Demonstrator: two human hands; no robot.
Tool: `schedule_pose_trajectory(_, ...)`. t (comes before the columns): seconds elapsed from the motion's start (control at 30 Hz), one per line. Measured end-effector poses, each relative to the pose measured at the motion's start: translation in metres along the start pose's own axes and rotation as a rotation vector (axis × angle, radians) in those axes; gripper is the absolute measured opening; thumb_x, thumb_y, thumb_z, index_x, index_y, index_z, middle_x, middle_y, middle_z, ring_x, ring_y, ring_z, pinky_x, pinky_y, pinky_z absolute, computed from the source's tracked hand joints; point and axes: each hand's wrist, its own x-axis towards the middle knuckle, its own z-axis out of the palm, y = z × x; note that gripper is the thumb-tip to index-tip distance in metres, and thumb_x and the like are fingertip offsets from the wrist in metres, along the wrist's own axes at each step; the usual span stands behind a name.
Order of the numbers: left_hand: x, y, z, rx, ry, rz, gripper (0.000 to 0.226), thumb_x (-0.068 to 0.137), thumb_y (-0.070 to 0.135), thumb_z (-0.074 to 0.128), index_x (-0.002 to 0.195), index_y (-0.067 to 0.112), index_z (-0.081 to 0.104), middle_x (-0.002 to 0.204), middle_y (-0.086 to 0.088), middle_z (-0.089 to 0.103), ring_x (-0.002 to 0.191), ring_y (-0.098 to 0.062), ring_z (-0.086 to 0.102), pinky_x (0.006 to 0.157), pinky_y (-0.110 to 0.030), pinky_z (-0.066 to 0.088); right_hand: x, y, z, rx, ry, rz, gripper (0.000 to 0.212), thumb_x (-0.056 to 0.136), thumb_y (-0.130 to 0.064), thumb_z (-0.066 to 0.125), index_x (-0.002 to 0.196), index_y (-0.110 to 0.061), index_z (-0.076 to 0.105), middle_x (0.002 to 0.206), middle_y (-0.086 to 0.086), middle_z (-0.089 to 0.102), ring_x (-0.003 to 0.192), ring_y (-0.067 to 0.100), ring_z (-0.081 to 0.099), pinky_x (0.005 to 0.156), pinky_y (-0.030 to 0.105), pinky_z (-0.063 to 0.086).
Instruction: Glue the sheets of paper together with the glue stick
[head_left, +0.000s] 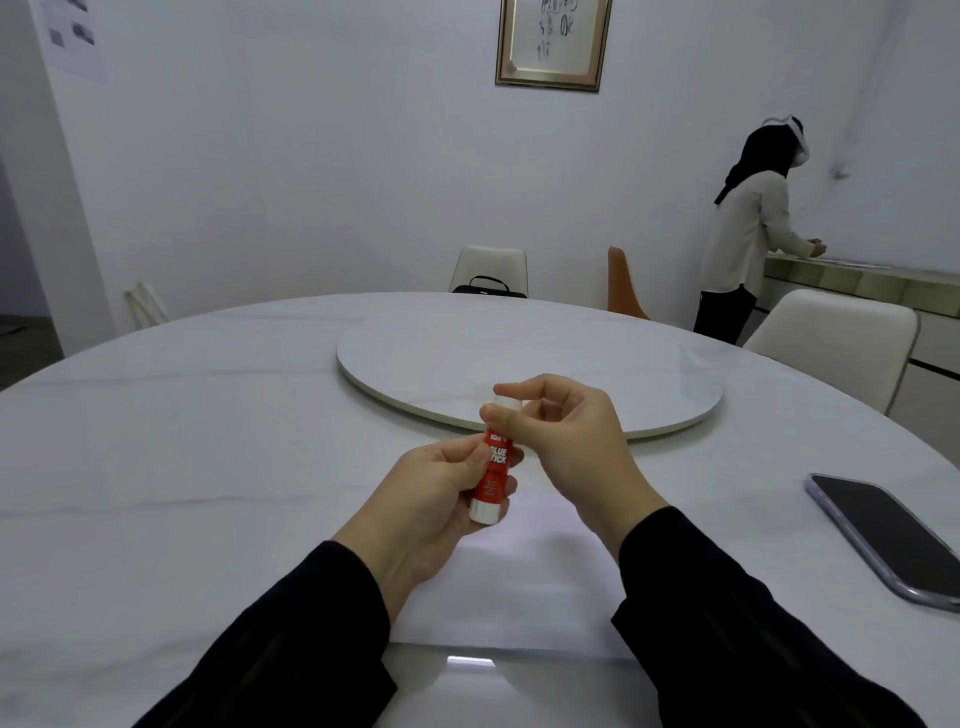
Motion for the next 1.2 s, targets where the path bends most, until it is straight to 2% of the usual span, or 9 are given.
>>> schedule_pose_trajectory(0.07, 0.000, 0.001, -0.001, -0.007, -0.038, 0.014, 0.022, 0.092, 0.010, 0.050, 0.090, 0.008, 0.072, 0.082, -0.004, 0.076, 0.065, -0.015, 0.068, 0.063, -0.030, 0.057, -0.002, -0.003, -0.001, -0.037, -0.020, -0.030, 0.014, 0.077, -0.014, 0.077, 0.090, -0.014, 0.071, 0.053, -0.012, 0.059, 0.049, -0.003, 0.059, 0.053, 0.008, 0.046)
schedule_pose_trajectory(0.17, 0.003, -0.001, 0.003, 0.008, -0.084, 0.062, 0.024, 0.092, 0.013, 0.050, 0.104, 0.008, 0.070, 0.098, -0.007, 0.074, 0.087, -0.020, 0.070, 0.074, -0.028, 0.056, -0.004, -0.004, -0.004, -0.053, -0.087, -0.053, 0.021, 0.079, -0.011, 0.074, 0.094, -0.025, 0.071, 0.082, 0.009, 0.066, 0.064, -0.001, 0.061, 0.057, 0.014, 0.049)
schedule_pose_trajectory(0.27, 0.005, -0.001, 0.002, 0.116, -0.045, 0.129, 0.025, 0.092, 0.020, 0.051, 0.110, 0.012, 0.068, 0.105, -0.005, 0.072, 0.098, -0.016, 0.067, 0.079, -0.024, 0.053, -0.001, -0.003, -0.006, -0.036, -0.014, -0.089, 0.027, 0.076, -0.009, 0.076, 0.093, -0.030, 0.072, 0.085, 0.011, 0.069, 0.070, 0.004, 0.064, 0.061, 0.017, 0.051)
schedule_pose_trajectory(0.43, 0.010, 0.002, -0.015, 0.409, 0.393, 0.189, 0.015, 0.092, 0.027, 0.055, 0.094, 0.018, 0.066, 0.086, 0.007, 0.071, 0.079, -0.012, 0.063, 0.067, -0.024, 0.046, 0.013, 0.013, -0.006, 0.013, 0.176, -0.064, 0.038, 0.074, -0.010, 0.078, 0.101, -0.034, 0.066, 0.078, -0.003, 0.067, 0.068, 0.003, 0.065, 0.067, 0.016, 0.054)
schedule_pose_trajectory(0.53, 0.012, 0.002, -0.025, 0.632, 0.535, 0.226, 0.012, 0.089, 0.021, 0.054, 0.082, 0.020, 0.064, 0.078, 0.008, 0.066, 0.071, -0.009, 0.057, 0.057, -0.023, 0.040, 0.021, 0.029, 0.000, -0.085, 0.223, -0.003, 0.041, 0.072, -0.010, 0.080, 0.103, -0.030, 0.063, 0.085, -0.005, 0.064, 0.076, 0.009, 0.063, 0.078, 0.027, 0.056)
schedule_pose_trajectory(0.77, 0.016, -0.003, -0.033, 0.781, 0.542, 0.155, 0.012, 0.084, 0.017, 0.054, 0.078, 0.017, 0.064, 0.075, 0.008, 0.063, 0.070, -0.009, 0.056, 0.060, -0.024, 0.043, 0.025, 0.055, 0.002, -0.171, 0.164, 0.028, 0.036, 0.068, -0.010, 0.082, 0.088, -0.033, 0.063, 0.079, -0.007, 0.065, 0.060, -0.006, 0.059, 0.062, 0.010, 0.050)
schedule_pose_trajectory(0.97, 0.015, -0.004, -0.033, 0.811, 0.539, 0.166, 0.011, 0.084, 0.018, 0.054, 0.081, 0.017, 0.064, 0.078, 0.006, 0.065, 0.072, -0.011, 0.056, 0.065, -0.025, 0.043, 0.025, 0.064, 0.005, -0.142, 0.156, 0.003, 0.041, 0.068, -0.010, 0.082, 0.098, -0.028, 0.062, 0.078, -0.011, 0.063, 0.060, -0.006, 0.061, 0.063, 0.011, 0.049)
schedule_pose_trajectory(1.1, 0.014, -0.007, -0.034, 0.833, 0.531, 0.182, 0.011, 0.084, 0.018, 0.054, 0.082, 0.016, 0.064, 0.077, 0.006, 0.064, 0.074, -0.011, 0.057, 0.059, -0.020, 0.041, 0.023, 0.070, 0.006, -0.173, 0.132, -0.010, 0.042, 0.065, -0.006, 0.083, 0.091, -0.031, 0.060, 0.080, -0.008, 0.063, 0.060, -0.007, 0.059, 0.059, 0.009, 0.047)
schedule_pose_trajectory(1.2, 0.013, -0.004, -0.032, 0.844, 0.554, 0.219, 0.010, 0.084, 0.018, 0.054, 0.083, 0.017, 0.064, 0.077, 0.008, 0.064, 0.077, -0.012, 0.058, 0.058, -0.015, 0.039, 0.021, 0.067, 0.006, -0.127, 0.142, 0.019, 0.055, 0.061, -0.006, 0.086, 0.101, -0.030, 0.056, 0.090, -0.003, 0.063, 0.075, 0.006, 0.064, 0.061, 0.015, 0.052)
